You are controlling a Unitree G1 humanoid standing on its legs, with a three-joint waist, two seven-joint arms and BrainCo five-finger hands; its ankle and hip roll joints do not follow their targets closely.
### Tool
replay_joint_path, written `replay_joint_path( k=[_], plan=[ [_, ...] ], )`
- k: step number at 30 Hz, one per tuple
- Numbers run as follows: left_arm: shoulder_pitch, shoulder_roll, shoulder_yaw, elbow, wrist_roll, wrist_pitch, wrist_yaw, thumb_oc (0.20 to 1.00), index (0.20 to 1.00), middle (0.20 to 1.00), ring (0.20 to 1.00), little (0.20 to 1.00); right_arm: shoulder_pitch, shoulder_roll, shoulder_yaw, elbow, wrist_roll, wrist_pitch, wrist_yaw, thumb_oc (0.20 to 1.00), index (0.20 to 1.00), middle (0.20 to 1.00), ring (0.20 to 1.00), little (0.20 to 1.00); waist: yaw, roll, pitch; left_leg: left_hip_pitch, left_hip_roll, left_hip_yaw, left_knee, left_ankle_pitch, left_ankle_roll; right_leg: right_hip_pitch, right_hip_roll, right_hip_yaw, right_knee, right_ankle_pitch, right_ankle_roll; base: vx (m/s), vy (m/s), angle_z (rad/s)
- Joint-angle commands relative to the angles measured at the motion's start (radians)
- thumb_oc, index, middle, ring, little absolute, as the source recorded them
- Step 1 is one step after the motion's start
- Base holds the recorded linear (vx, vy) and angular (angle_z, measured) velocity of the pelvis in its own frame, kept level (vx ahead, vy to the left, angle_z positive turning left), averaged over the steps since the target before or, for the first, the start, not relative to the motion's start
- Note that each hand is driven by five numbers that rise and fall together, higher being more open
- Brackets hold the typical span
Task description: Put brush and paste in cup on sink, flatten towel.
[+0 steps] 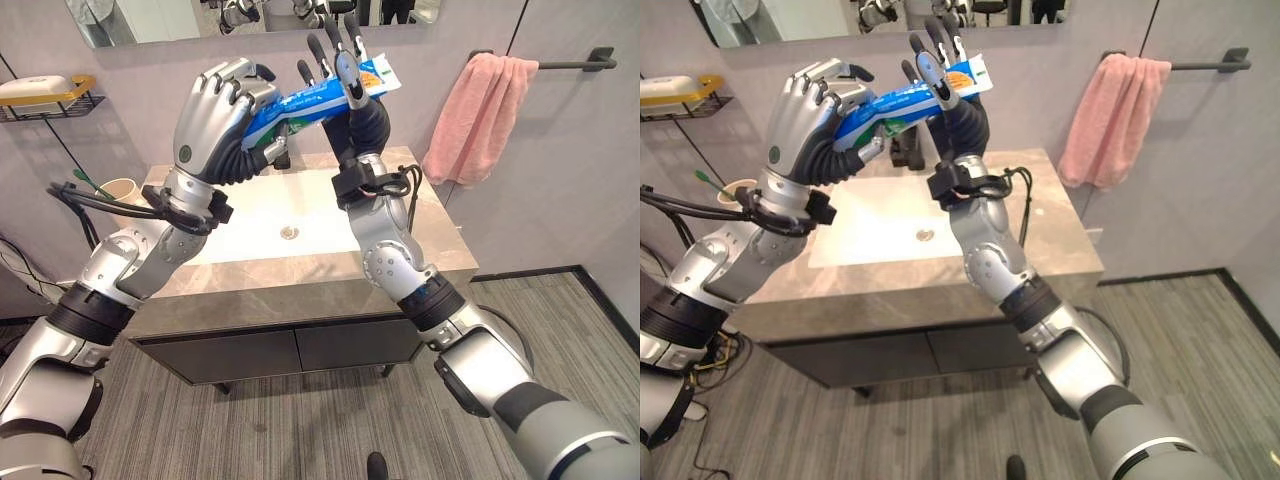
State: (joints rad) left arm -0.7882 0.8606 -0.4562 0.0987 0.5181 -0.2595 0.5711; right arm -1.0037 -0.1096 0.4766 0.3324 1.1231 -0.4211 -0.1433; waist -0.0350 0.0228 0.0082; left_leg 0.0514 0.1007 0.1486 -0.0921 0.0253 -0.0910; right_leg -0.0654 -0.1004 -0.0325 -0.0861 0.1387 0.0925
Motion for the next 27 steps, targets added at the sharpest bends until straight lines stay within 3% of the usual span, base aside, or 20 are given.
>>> replay_joint_path(
  k=[1, 2, 3, 5, 6, 21, 23, 24, 27],
  plan=[
    [-0.064, 0.059, 0.045, -0.008, -0.051, -0.006, 0.017, 0.200, 0.200, 0.200, 0.200, 0.200, -0.146, 0.035, -0.076, -0.015, -0.051, -0.078, -0.006, 1.000, 1.000, 1.000, 1.000, 1.000, 0.019, -0.053, -0.010, 0.061, 0.016, -0.001, 0.005, -0.057, -0.006, 0.076, -0.094, -0.029, -0.001, -0.037, 0.066, 0.00, 0.000, 0.00],
    [-0.068, 0.052, 0.043, -0.005, -0.052, -0.007, 0.018, 0.200, 0.200, 0.200, 0.200, 0.200, -0.146, 0.041, -0.073, -0.021, -0.049, -0.079, -0.002, 0.896, 0.896, 0.896, 0.896, 0.896, 0.020, -0.053, -0.010, 0.061, 0.016, -0.001, 0.005, -0.056, -0.006, 0.077, -0.093, -0.030, -0.001, -0.037, 0.066, 0.00, 0.000, 0.00],
    [-0.069, 0.048, 0.041, -0.005, -0.052, -0.006, 0.018, 0.200, 0.200, 0.200, 0.200, 0.200, -0.143, 0.043, -0.068, -0.023, -0.046, -0.078, 0.001, 0.893, 0.893, 0.893, 0.893, 0.893, 0.019, -0.053, -0.009, 0.061, 0.016, 0.000, 0.005, -0.056, -0.006, 0.077, -0.093, -0.031, -0.001, -0.037, 0.066, 0.00, 0.000, 0.00],
    [-0.068, 0.042, 0.039, -0.002, -0.054, -0.007, 0.018, 0.200, 0.200, 0.200, 0.200, 0.200, -0.139, 0.041, -0.059, -0.033, -0.042, -0.075, 0.006, 0.263, 0.263, 0.263, 0.263, 0.263, 0.018, -0.054, -0.011, 0.060, 0.018, -0.002, 0.005, -0.055, -0.007, 0.078, -0.093, -0.032, -0.001, -0.037, 0.065, 0.00, 0.000, 0.00],
    [-0.068, 0.039, 0.038, -0.001, -0.056, -0.007, 0.017, 0.200, 0.200, 0.200, 0.200, 0.200, -0.140, 0.042, -0.056, -0.033, -0.044, -0.074, 0.007, 0.200, 0.200, 0.200, 0.200, 0.200, 0.018, -0.054, -0.010, 0.060, 0.018, -0.003, 0.005, -0.055, -0.007, 0.079, -0.093, -0.032, -0.001, -0.038, 0.064, 0.00, 0.000, 0.00],
    [-0.079, -0.020, 0.048, -0.012, -0.076, 0.001, 0.027, 0.213, 0.213, 0.213, 0.213, 0.213, -0.096, 0.037, -0.052, -0.045, -0.054, -0.072, -0.005, 0.200, 0.200, 0.200, 0.200, 0.200, 0.012, -0.053, -0.013, 0.074, 0.024, -0.005, 0.005, -0.056, -0.006, 0.094, -0.084, -0.034, -0.001, -0.049, 0.056, 0.00, 0.000, 0.00],
    [-0.074, -0.028, 0.056, -0.011, -0.081, 0.005, 0.032, 0.561, 0.561, 0.561, 0.561, 0.561, -0.097, 0.038, -0.071, -0.051, -0.067, -0.085, -0.021, 0.200, 0.200, 0.200, 0.200, 0.200, 0.013, -0.052, -0.013, 0.074, 0.027, -0.008, 0.005, -0.056, -0.007, 0.098, -0.082, -0.037, -0.001, -0.051, 0.054, 0.00, 0.000, 0.00],
    [-0.070, -0.032, 0.062, -0.013, -0.079, 0.008, 0.037, 1.000, 1.000, 1.000, 1.000, 1.000, -0.093, 0.039, -0.082, -0.058, -0.076, -0.093, -0.032, 0.200, 0.200, 0.200, 0.200, 0.200, 0.014, -0.051, -0.013, 0.075, 0.027, -0.010, 0.005, -0.056, -0.007, 0.101, -0.081, -0.039, -0.001, -0.052, 0.053, 0.00, -0.028, 0.05],
    [-0.050, -0.052, 0.088, -0.028, -0.080, 0.017, 0.054, 1.000, 1.000, 1.000, 1.000, 1.000, -0.077, 0.056, -0.138, -0.079, -0.119, -0.130, -0.090, 0.200, 0.200, 0.200, 0.200, 0.200, 0.019, -0.046, -0.015, 0.078, 0.029, -0.019, 0.005, -0.055, -0.007, 0.113, -0.077, -0.046, -0.001, -0.060, 0.048, 0.01, -0.027, 0.14]
  ],
)
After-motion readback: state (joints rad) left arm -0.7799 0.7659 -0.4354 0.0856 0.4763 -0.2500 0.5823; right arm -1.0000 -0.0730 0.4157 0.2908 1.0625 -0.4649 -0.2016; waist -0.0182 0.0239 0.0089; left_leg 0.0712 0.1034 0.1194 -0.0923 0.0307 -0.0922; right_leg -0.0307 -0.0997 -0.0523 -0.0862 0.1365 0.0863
